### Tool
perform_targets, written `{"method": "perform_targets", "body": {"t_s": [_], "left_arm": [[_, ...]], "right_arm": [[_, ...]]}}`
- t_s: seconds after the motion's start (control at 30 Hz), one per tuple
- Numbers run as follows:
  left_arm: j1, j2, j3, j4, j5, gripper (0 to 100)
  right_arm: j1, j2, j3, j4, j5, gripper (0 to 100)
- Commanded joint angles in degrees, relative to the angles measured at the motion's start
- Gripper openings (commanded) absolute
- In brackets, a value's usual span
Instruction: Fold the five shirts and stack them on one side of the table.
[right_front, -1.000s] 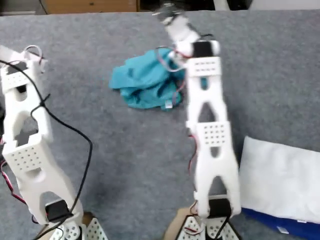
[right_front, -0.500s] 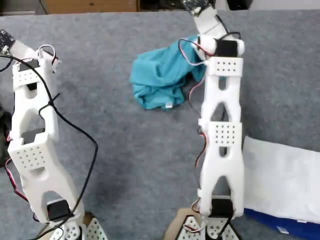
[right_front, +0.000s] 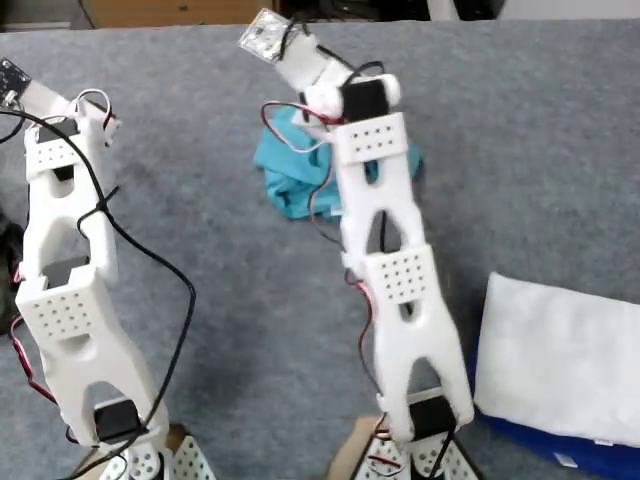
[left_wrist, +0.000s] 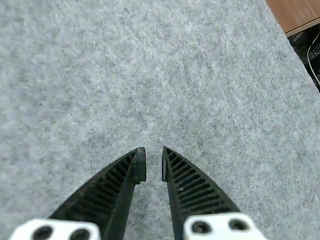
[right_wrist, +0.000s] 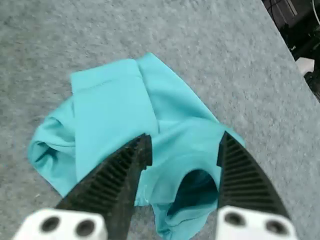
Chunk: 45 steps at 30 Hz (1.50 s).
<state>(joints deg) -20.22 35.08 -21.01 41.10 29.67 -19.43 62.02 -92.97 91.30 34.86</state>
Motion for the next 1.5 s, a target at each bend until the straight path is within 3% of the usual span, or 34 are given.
{"method": "perform_targets", "body": {"t_s": [0.0,0.2,0.5,1.17,1.4,1.47], "left_arm": [[-0.6,0.1,-0.9,-0.2,-0.4,7],[-0.7,2.9,-3.7,0.3,-0.4,7],[-1.1,3.1,-3.9,0.3,-0.4,7],[-1.1,3.3,-4.0,0.3,-0.4,7],[-1.1,3.3,-4.0,0.3,-0.4,7],[-1.1,3.3,-4.0,0.3,-0.4,7]], "right_arm": [[-0.7,-8.8,-2.5,1.4,0.5,21.0],[-5.1,-11.3,1.2,1.1,0.9,21.0],[-11.0,-1.2,21.7,-12.9,0.5,21.0],[-10.2,9.4,17.5,-19.4,0.7,20.6],[-8.8,11.1,16.6,-22.2,0.4,0.6],[-8.8,11.5,15.7,-22.2,0.4,1.2]]}}
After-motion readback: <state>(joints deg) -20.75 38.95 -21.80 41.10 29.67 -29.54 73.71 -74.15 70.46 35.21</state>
